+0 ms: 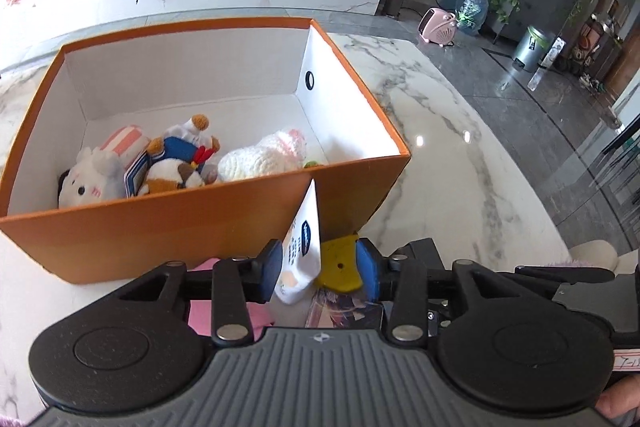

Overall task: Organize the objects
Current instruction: 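Carry the tube and grey device over the box while right tool releases the device inside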

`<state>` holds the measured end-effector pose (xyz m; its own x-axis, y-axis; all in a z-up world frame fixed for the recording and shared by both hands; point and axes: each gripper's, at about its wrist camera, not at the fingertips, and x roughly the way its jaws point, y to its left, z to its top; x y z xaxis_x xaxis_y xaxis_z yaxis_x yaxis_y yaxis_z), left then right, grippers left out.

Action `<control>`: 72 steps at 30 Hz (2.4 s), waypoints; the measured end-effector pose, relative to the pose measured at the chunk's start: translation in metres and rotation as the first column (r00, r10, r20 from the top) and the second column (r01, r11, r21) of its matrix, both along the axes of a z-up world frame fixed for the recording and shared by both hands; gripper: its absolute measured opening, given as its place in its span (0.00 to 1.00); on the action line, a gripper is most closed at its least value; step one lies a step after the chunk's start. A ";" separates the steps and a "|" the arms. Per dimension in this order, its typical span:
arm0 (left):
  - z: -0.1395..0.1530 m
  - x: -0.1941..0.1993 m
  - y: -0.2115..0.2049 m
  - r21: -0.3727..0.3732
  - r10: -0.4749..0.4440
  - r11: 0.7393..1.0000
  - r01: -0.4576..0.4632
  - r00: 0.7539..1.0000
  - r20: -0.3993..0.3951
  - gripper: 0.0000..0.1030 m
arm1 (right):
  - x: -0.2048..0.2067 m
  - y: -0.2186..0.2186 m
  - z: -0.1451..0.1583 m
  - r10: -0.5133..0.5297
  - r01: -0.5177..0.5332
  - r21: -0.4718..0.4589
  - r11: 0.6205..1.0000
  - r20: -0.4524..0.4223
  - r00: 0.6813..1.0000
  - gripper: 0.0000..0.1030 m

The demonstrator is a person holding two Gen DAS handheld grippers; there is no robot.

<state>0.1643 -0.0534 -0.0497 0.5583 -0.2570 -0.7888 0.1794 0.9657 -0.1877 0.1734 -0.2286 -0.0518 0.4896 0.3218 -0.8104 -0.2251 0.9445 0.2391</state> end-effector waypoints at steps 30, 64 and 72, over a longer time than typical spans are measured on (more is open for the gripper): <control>0.073 -0.009 0.030 -0.173 -0.029 0.984 0.045 0.995 0.092 0.12 | 0.012 -0.018 0.101 -0.027 0.006 0.104 0.995 0.195 0.980 0.38; 0.024 0.126 0.078 -0.264 0.106 0.959 -0.100 0.994 0.009 0.12 | 0.165 0.100 0.035 0.258 -0.213 -0.319 0.923 0.107 0.960 0.35; 0.008 0.142 0.074 -0.298 0.094 0.950 -0.098 0.995 -0.030 0.11 | 0.165 0.100 0.037 0.265 -0.222 -0.316 0.922 0.100 0.959 0.37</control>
